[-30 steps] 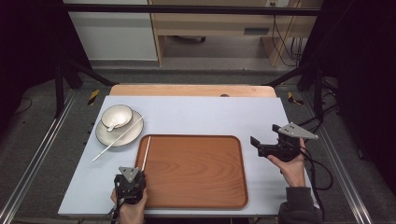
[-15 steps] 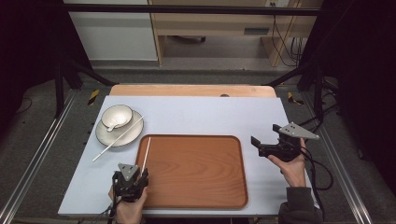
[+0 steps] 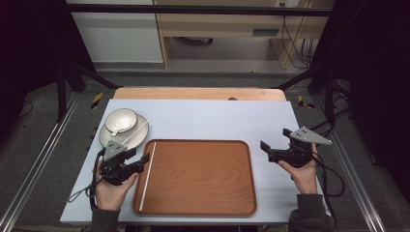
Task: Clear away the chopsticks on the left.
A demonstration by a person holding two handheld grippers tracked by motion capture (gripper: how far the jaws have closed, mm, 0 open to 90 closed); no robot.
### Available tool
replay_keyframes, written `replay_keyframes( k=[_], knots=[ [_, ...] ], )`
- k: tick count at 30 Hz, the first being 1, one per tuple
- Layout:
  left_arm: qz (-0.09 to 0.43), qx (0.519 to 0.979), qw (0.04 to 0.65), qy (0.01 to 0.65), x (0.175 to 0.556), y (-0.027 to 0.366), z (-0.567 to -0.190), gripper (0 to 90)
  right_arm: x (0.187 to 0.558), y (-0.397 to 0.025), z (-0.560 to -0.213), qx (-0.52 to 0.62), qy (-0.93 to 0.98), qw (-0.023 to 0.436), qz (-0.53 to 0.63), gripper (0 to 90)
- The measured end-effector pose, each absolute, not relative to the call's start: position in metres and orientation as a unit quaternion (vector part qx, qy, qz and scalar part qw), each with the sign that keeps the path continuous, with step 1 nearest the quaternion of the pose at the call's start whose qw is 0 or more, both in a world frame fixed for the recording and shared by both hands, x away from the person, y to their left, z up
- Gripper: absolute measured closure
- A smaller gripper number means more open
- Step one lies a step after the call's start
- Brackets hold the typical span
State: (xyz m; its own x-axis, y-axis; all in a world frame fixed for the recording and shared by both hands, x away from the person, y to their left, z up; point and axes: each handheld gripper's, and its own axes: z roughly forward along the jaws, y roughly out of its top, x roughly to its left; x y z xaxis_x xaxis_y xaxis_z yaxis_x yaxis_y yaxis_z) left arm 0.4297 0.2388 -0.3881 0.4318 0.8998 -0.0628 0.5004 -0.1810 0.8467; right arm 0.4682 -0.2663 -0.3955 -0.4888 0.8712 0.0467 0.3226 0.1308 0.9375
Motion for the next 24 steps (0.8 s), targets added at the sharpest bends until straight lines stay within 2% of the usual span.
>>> replay_keyframes(
  k=[5, 12, 20, 24],
  knots=[
    [0.241, 0.768, 0.408, 0.432, 0.444, 0.247, -0.386, 34.2, 0.469, -0.266, -0.396, 0.425, 0.702, 0.274, 0.502, 1.7],
    [0.225, 0.798, 0.384, 0.405, 0.454, 0.268, -0.401, 27.8, 0.469, -0.265, -0.397, 0.426, 0.703, 0.274, 0.499, 1.6],
    [0.236, 0.791, 0.376, 0.422, 0.461, 0.299, -0.418, 26.6, 0.47, -0.264, -0.398, 0.425, 0.705, 0.275, 0.497, 1.7],
    [0.244, 0.789, 0.36, 0.435, 0.473, 0.312, -0.425, 29.7, 0.471, -0.263, -0.399, 0.426, 0.707, 0.273, 0.495, 1.7]
  ],
)
